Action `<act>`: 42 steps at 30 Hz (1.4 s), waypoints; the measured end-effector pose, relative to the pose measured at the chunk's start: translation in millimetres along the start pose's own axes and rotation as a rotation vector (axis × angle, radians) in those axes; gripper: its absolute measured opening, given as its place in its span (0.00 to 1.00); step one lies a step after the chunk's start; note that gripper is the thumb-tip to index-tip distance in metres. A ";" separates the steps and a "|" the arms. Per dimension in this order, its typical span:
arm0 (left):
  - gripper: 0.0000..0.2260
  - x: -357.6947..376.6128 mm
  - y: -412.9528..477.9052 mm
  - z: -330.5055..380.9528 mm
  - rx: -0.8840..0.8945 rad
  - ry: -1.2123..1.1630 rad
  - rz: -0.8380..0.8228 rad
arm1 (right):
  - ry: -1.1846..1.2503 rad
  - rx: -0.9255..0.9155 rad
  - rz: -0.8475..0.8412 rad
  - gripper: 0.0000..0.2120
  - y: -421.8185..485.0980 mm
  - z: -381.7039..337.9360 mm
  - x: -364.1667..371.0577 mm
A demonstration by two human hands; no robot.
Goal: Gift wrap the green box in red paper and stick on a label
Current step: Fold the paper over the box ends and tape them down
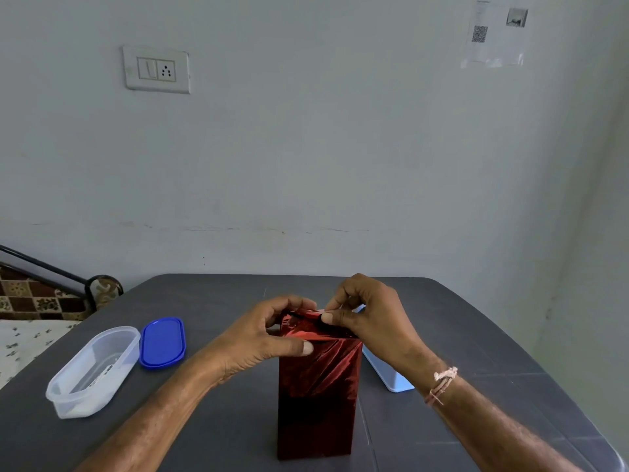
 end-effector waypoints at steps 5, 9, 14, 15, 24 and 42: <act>0.23 2.0 -2.0 -6.2 0.043 -0.035 0.061 | 0.002 -0.022 -0.010 0.09 -3.6 -1.3 5.9; 0.20 7.4 -5.6 -7.8 0.068 -0.077 0.135 | -0.047 -0.027 -0.006 0.09 -5.2 0.2 7.3; 0.19 16.0 -11.8 -11.4 0.086 -0.123 0.221 | -0.186 -0.020 0.004 0.07 -13.6 -2.7 6.1; 0.19 16.9 -12.8 -12.4 0.100 -0.118 0.232 | -0.199 -0.020 0.007 0.07 -15.7 -3.7 5.3; 0.16 20.7 -16.8 -16.6 0.174 -0.104 0.298 | -0.273 -0.115 0.017 0.06 -23.4 -5.8 7.0; 0.30 17.5 -31.7 0.5 0.305 0.426 0.492 | -0.104 -0.193 0.114 0.07 -39.3 18.2 17.4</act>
Point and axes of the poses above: each hand's wrist, its own y-axis towards the middle knuckle, its own x-axis out of the palm, z = x × y, the point moved 4 cm from there along y, towards the middle knuckle, and after that the axes turned 12 degrees about -x, right-handed, at the moved point
